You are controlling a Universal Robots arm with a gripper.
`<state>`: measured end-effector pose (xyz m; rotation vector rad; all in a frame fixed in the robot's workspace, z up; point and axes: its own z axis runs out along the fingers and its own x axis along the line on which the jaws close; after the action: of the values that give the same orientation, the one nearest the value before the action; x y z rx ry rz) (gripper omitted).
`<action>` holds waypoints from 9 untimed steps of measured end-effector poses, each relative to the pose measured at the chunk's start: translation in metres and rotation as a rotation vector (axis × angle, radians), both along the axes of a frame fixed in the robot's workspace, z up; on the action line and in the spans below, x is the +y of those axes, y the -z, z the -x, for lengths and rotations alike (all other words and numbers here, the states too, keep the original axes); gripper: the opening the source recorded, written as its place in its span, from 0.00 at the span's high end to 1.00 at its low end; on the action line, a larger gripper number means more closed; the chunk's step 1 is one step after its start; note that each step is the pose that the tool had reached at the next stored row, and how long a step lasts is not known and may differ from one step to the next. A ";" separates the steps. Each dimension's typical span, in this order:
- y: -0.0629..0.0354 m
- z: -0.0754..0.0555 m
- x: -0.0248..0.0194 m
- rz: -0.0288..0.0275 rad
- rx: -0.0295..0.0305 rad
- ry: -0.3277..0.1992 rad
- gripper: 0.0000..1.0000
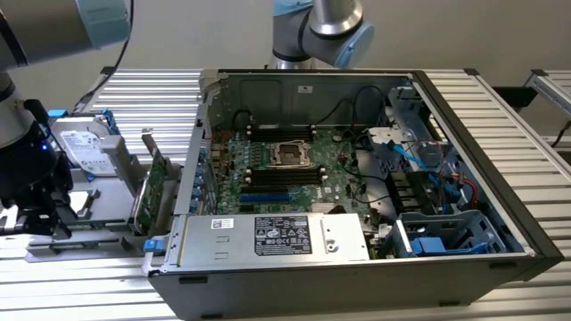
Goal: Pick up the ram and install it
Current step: 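Pick up the ram and move it above insertion slot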
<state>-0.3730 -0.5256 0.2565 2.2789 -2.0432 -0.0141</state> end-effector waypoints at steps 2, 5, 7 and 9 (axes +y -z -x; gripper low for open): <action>0.0037 0.000 0.0000 0.0000 -0.0001 -0.002 0.64; 0.0091 0.000 0.0000 0.0000 -0.0001 -0.004 0.64; 0.0127 0.000 0.0000 0.0000 -0.0002 -0.005 0.64; 0.0164 0.000 0.0000 0.0000 -0.0002 -0.006 0.64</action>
<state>-0.3730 -0.5256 0.2401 2.2848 -2.0369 -0.0136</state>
